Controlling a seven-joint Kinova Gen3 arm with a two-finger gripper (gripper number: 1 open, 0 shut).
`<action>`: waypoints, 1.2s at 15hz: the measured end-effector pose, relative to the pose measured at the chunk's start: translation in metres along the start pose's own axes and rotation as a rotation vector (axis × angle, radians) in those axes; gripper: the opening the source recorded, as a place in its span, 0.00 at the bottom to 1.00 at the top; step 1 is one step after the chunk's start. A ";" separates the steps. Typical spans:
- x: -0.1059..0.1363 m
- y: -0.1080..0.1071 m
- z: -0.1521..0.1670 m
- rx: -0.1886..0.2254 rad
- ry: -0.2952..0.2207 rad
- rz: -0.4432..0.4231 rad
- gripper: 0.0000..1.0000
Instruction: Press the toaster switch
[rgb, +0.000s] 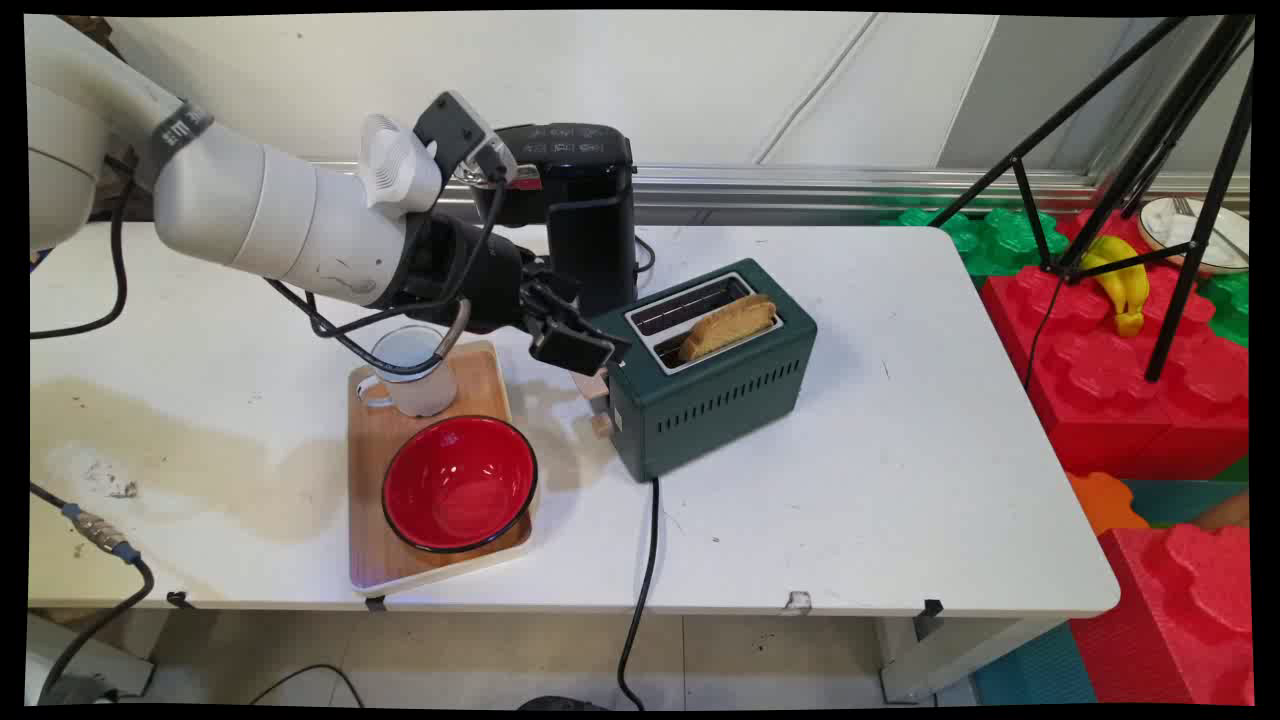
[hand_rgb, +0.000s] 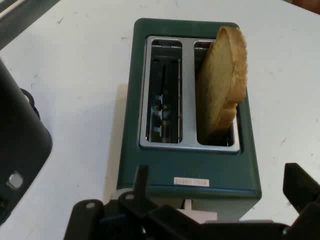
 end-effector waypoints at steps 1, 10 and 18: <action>-0.001 -0.001 0.001 -0.004 -0.006 0.002 1.00; -0.012 -0.008 0.008 -0.028 -0.041 0.014 0.00; -0.020 -0.012 0.018 -0.026 -0.074 0.018 0.00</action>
